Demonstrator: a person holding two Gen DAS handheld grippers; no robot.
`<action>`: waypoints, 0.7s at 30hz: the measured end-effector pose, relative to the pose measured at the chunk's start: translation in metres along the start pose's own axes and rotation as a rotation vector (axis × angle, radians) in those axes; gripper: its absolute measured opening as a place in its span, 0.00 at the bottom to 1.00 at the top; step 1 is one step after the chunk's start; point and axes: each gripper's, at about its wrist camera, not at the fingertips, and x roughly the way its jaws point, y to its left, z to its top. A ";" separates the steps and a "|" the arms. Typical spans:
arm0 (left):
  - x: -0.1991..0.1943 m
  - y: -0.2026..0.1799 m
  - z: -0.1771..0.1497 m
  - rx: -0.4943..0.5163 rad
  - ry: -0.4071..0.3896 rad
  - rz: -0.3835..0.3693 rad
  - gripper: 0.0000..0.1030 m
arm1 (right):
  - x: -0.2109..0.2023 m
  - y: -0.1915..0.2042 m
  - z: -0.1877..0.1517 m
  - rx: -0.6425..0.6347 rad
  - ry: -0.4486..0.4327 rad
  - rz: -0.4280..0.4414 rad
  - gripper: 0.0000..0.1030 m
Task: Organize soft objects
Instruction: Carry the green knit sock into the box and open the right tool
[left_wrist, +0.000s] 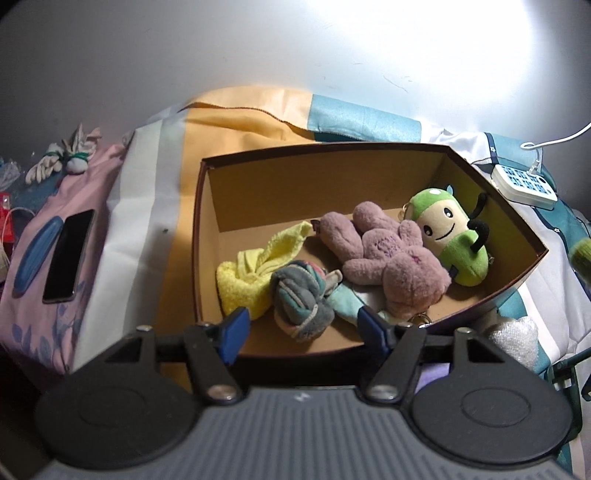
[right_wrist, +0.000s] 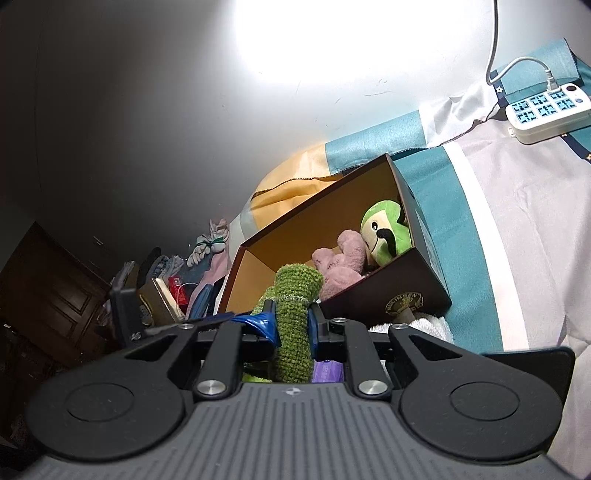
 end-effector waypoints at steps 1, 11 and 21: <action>-0.007 0.002 -0.004 -0.013 -0.018 0.008 0.67 | 0.007 0.002 0.006 -0.002 0.002 -0.011 0.00; -0.060 0.019 -0.022 -0.089 -0.072 0.046 0.67 | 0.087 0.029 0.047 -0.022 0.066 -0.042 0.00; -0.072 0.028 -0.040 -0.142 -0.001 0.167 0.67 | 0.139 0.049 0.044 -0.065 0.085 -0.104 0.00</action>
